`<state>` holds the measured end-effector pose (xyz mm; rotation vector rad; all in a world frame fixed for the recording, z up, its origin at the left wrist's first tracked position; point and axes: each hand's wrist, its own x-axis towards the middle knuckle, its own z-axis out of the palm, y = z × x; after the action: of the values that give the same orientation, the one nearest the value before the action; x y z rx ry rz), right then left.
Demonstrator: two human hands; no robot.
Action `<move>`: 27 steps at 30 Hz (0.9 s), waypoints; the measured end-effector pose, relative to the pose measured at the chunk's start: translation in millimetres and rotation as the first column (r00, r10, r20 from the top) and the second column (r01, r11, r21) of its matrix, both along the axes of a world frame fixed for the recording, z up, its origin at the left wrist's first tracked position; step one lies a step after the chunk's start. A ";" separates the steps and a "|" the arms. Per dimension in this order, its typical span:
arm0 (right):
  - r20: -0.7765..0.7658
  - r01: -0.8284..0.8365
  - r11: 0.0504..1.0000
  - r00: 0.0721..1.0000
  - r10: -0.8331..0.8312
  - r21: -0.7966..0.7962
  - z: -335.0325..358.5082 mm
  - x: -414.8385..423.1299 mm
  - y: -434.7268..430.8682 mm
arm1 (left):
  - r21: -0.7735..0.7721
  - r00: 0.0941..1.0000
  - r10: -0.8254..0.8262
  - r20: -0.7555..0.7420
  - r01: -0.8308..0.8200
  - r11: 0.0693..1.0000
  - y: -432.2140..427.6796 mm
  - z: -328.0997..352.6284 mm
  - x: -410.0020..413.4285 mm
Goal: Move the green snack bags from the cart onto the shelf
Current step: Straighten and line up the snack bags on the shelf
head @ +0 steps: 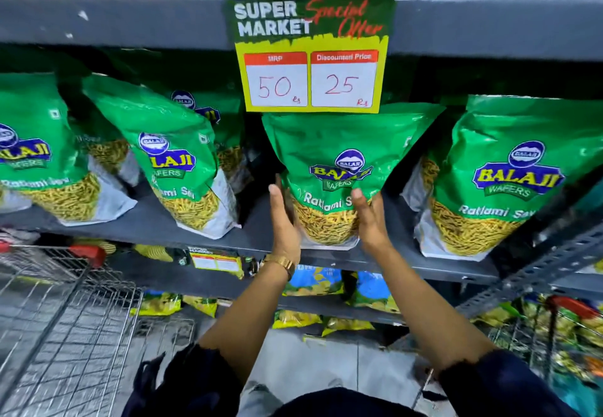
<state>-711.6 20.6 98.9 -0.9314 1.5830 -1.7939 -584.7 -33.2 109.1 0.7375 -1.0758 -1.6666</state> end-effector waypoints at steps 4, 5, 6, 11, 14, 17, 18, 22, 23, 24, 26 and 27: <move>0.047 -0.015 1.000 0.999 0.015 0.002 7.1 7.7 2.9 | 0.028 0.997 0.075 0.033 -0.076 0.997 -6.3 -0.6 -9.2; 0.034 -0.030 1.000 0.999 0.030 -0.003 9.5 10.2 2.9 | 0.042 0.995 0.097 0.027 -0.098 0.994 -6.6 -1.1 -10.5; 0.013 -0.034 0.999 0.999 0.034 -0.004 12.0 13.1 2.4 | 0.056 0.994 0.110 0.024 -0.111 0.992 -6.2 -0.4 -10.8; -0.010 0.043 0.996 0.999 -0.044 -0.082 19.2 17.3 2.8 | 0.101 0.994 0.111 0.018 -0.112 0.989 -5.8 1.8 -10.0; -0.020 0.092 0.995 0.995 -0.093 -0.046 20.0 19.0 8.0 | 0.125 0.997 0.071 0.018 -0.073 0.990 -3.0 0.8 -5.0; 0.014 0.221 0.975 0.975 -0.221 -0.020 12.5 32.5 16.8 | 0.088 0.984 0.156 0.089 -0.164 0.983 7.2 2.8 6.8; 0.011 0.264 0.964 0.964 -0.264 -0.027 10.5 41.4 22.0 | 0.039 0.968 0.205 0.143 -0.212 0.976 12.4 3.3 14.5; -0.169 0.307 0.942 0.930 -0.327 -0.133 0.8 94.3 59.5 | -0.358 0.925 0.275 0.263 -0.171 0.918 41.5 -1.0 65.3; -0.277 0.239 0.958 0.920 -0.276 -0.161 -0.1 110.1 67.9 | -0.451 0.913 0.307 0.267 -0.163 0.877 44.8 -2.4 80.6; -0.380 0.146 0.974 0.903 -0.203 -0.173 -0.3 125.4 71.0 | -0.521 0.902 0.354 0.249 -0.184 0.834 43.7 -2.3 95.0; -0.506 -0.030 0.986 0.861 -0.059 -0.165 1.6 154.2 64.6 | -0.561 0.888 0.431 0.158 -0.279 0.779 29.6 5.6 117.6; -0.516 -0.115 0.981 0.856 0.019 -0.154 3.4 168.3 55.5 | -0.538 0.887 0.453 0.091 -0.339 0.772 18.0 10.6 127.0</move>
<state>-543.3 76.0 102.3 -1.6432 1.6784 -1.7482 -457.7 -15.2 119.7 0.7382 -1.3333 -0.8873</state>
